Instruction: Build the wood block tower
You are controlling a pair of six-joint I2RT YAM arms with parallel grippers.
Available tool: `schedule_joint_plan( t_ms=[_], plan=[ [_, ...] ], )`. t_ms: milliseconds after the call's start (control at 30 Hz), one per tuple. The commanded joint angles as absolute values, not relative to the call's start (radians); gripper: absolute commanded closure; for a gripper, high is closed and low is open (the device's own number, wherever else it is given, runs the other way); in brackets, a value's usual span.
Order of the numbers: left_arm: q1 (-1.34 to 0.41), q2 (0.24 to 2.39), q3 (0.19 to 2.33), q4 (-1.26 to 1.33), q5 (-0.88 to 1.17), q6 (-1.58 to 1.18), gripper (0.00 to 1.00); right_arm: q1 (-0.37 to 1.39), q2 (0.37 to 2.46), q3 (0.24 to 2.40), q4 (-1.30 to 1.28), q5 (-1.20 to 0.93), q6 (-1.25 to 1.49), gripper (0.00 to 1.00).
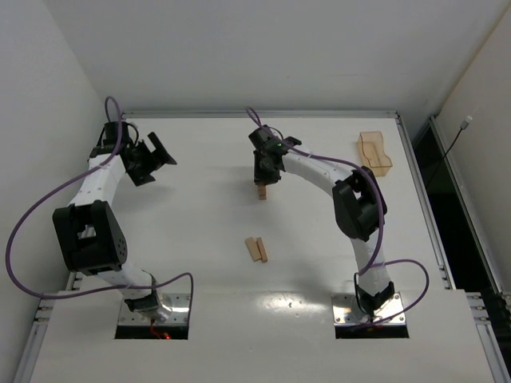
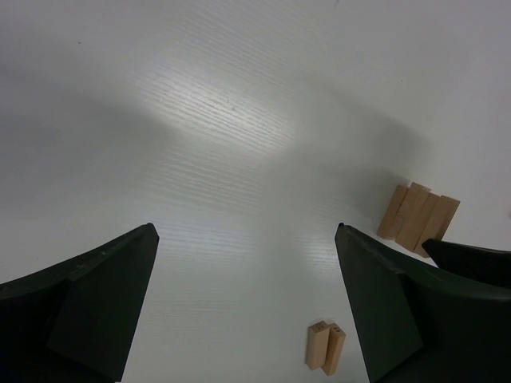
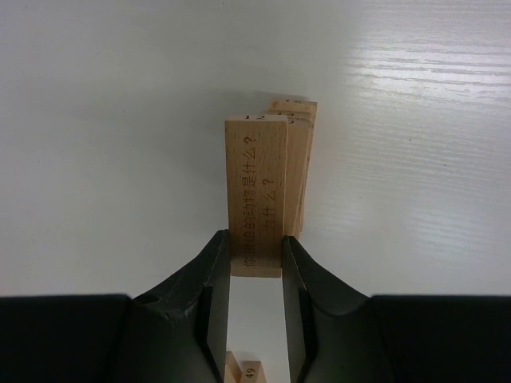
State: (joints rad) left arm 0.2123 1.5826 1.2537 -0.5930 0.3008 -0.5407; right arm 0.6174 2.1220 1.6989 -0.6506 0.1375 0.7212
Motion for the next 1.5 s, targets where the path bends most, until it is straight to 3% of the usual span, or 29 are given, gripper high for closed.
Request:
schedule_joint_plan(
  t_ms=[0,567,600,700,767,833,1067,1300,1467],
  plan=[
    [0.227,1.588,1.272,-0.571,0.327,-0.557,0.08,0.618,2.102,1.68,-0.64,0.182,0.715,1.0],
    [0.227,1.606,1.281,-0.571,0.336,-0.557,0.1,0.618,2.083,1.652,-0.649,0.201,0.715,0.99],
    [0.227,1.606,1.281,-0.571,0.336,-0.557,0.1,0.618,2.083,1.652,-0.649,0.187,0.715,0.89],
    [0.227,1.606,1.281,-0.571,0.325,-0.557,0.0,0.618,2.083,1.643,-0.649,0.178,0.715,0.85],
    [0.227,1.606,1.281,-0.571,0.325,-0.557,0.0,0.618,2.083,1.643,-0.649,0.178,0.715,0.76],
    [0.227,1.606,1.281,-0.571,0.325,-0.557,0.0,0.618,2.083,1.634,-0.649,0.178,0.715,0.73],
    [0.227,1.606,1.281,-0.571,0.325,-0.557,0.0,0.618,2.074,1.624,-0.597,0.12,0.669,0.33],
    [0.227,1.606,1.281,-0.571,0.325,-0.557,0.0,0.638,2.033,1.614,-0.523,0.063,0.569,0.19],
    [0.227,1.597,1.261,-0.571,0.325,-0.557,0.0,0.66,1.996,1.58,-0.508,0.09,0.532,0.21]
  ],
)
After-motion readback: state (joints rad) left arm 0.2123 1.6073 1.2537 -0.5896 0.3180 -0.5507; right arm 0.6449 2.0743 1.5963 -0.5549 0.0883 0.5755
